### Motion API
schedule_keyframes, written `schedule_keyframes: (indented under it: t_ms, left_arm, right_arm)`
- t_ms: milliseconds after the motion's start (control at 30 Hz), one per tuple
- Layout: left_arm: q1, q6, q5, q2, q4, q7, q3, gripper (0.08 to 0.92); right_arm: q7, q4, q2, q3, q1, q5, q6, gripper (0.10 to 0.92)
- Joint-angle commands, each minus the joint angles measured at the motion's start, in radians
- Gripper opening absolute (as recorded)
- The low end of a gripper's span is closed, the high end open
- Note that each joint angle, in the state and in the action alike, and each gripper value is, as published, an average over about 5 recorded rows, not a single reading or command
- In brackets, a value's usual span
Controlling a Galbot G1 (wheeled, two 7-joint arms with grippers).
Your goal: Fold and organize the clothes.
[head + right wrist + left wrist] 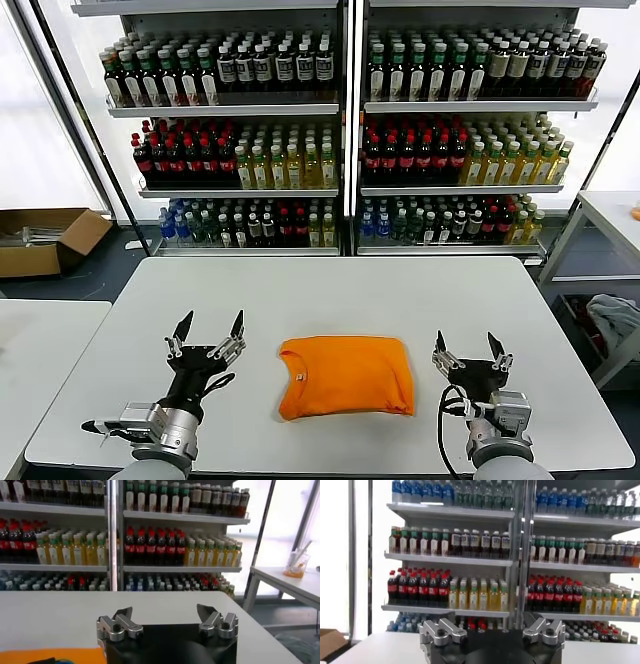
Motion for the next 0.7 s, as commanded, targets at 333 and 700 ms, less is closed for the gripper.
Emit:
schedule_keyframes:
  t_ms: [333, 700]
  left_arm:
    - [-0.001, -0.049, 0.068, -0.012, -0.001, 0.04, -0.01, 0.823]
    - [0.0, -0.038, 0.055, -0.008, -0.007, 0.05, -0.015, 0.823]
  right_arm:
    - [-0.015, 0.017, -0.01, 0.039, -0.017, -0.028, 0.008, 0.823]
    - [-0.012, 0.02, -0.003, 0.028, -0.019, -0.035, 0.007, 0.823]
